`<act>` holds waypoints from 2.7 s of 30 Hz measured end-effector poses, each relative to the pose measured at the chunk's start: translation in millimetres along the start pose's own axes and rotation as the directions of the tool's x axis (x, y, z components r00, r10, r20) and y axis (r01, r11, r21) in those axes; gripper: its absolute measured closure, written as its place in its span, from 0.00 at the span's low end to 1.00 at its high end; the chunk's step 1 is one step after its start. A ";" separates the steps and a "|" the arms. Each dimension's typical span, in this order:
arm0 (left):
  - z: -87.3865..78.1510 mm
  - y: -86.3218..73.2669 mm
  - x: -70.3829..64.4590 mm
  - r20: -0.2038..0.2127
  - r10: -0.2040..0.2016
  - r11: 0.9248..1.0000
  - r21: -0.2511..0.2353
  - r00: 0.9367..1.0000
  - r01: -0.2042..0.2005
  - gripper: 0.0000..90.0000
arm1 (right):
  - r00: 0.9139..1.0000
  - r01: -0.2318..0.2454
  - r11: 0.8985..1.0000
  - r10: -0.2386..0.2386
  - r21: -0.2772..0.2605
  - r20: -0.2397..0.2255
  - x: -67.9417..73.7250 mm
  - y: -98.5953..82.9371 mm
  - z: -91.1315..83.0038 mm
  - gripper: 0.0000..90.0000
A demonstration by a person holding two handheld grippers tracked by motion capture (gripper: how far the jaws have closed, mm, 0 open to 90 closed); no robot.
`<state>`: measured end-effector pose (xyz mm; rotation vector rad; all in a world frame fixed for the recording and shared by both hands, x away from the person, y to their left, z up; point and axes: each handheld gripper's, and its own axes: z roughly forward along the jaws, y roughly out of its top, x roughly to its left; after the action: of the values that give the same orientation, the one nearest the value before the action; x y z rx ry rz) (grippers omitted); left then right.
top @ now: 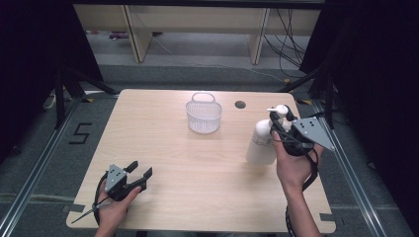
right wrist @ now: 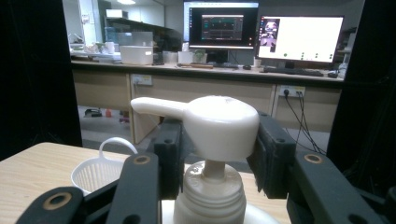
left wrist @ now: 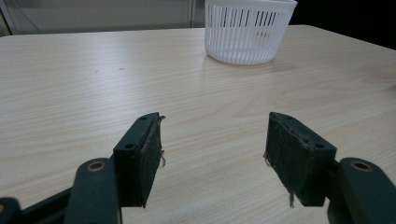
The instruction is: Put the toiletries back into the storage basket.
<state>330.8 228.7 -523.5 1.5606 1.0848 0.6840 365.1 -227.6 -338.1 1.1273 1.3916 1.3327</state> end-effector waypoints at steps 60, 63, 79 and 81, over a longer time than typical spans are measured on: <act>-0.3 -0.1 0.0 0.010 0.003 1.000 -0.001 1.000 -0.003 0.39 | 0.998 0.004 0.997 -0.009 -0.075 -0.065 41.4 37.1 48.6 0.66; -0.2 0.0 0.0 0.010 0.003 1.000 0.000 1.000 -0.003 0.39 | 0.998 0.022 0.996 -0.028 -0.089 -0.062 43.0 38.7 52.2 0.66; -0.3 -0.1 0.0 0.012 0.004 1.000 0.000 1.000 -0.004 0.39 | 0.996 0.009 0.995 -0.018 -0.103 -0.085 52.7 42.2 62.4 0.66; -0.3 -0.1 -0.1 0.013 0.005 1.000 -0.001 1.000 -0.005 0.39 | 0.996 0.008 0.995 -0.017 -0.104 -0.085 53.4 42.5 63.0 0.66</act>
<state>330.5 228.8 -523.4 1.5655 1.0719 0.6769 417.5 -162.0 -298.4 1.0014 1.3722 1.4427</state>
